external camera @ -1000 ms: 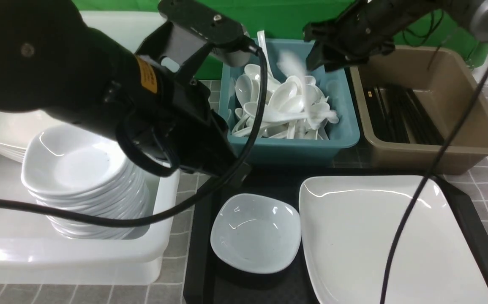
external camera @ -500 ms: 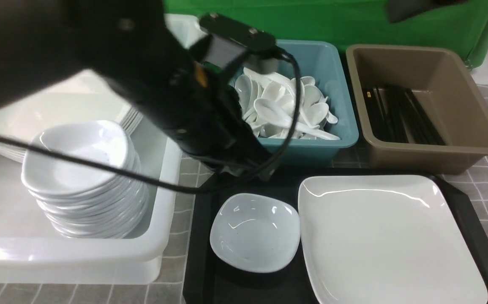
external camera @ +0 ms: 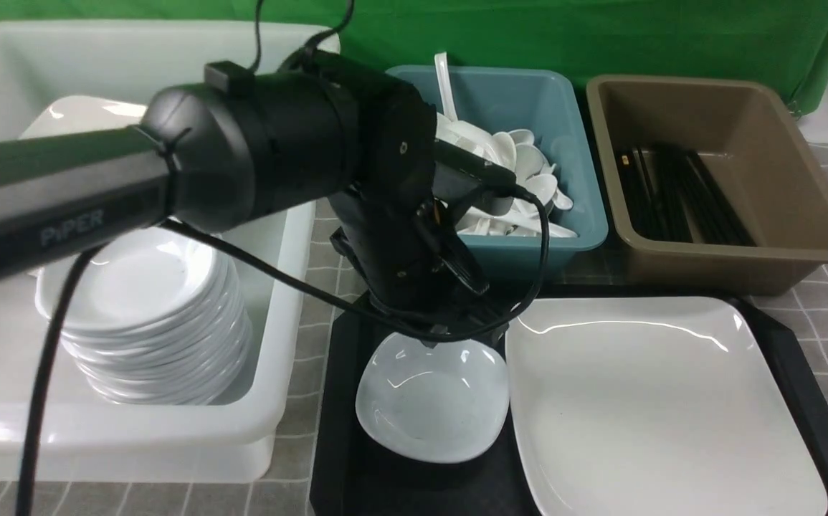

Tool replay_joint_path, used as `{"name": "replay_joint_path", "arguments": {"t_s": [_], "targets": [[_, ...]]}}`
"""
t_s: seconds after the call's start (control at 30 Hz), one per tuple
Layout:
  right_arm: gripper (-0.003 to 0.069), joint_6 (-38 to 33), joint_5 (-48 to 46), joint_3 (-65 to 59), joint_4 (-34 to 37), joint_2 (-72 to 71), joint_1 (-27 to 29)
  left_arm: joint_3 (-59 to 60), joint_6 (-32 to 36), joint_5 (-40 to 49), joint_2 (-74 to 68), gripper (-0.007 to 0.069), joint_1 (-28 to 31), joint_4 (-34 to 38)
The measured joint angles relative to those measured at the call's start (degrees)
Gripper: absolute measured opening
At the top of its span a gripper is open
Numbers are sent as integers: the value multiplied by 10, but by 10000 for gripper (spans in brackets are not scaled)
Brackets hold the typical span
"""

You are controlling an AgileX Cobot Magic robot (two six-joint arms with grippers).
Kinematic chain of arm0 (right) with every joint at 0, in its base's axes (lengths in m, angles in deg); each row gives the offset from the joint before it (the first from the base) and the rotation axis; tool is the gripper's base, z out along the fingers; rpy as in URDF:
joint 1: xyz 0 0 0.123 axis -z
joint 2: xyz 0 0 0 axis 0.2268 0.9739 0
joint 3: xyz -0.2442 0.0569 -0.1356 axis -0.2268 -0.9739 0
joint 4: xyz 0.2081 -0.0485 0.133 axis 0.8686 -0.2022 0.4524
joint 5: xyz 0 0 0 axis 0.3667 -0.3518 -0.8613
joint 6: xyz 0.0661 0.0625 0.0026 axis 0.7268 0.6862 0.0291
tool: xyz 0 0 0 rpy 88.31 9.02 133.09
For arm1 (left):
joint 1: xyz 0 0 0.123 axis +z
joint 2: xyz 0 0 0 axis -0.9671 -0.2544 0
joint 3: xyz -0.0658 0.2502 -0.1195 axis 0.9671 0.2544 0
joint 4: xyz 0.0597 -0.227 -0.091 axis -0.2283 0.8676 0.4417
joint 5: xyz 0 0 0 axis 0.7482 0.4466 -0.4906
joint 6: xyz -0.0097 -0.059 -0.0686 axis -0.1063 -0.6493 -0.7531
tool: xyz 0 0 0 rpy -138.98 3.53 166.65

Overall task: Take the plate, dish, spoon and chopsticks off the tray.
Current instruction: Use the left arm to grab a small plate from the dinner plate

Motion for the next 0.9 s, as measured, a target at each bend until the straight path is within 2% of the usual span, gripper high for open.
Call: {"name": "replay_joint_path", "arguments": {"t_s": [0.03, 0.13, 0.43, 0.53, 0.67, 0.9], "targets": [[20, 0, 0, -2, 0, -3, 0, 0, 0, -1, -2, 41, 0, -2], [20, 7, 1, -18, 0, -42, 0, 0, -8, -18, -21, 120, 1, -29], [20, 23, -16, -20, 0, -62, 0, 0, -27, -39, -63, 430, 23, -61], [20, 26, -19, -21, 0, -62, 0, 0, -28, -51, -72, 488, 31, -57], [20, 27, -21, -21, 0, -62, 0, 0, -28, -60, -88, 513, 46, -32], [20, 27, -21, -21, 0, -62, 0, 0, -15, -66, -107, 496, 51, -11]]}}
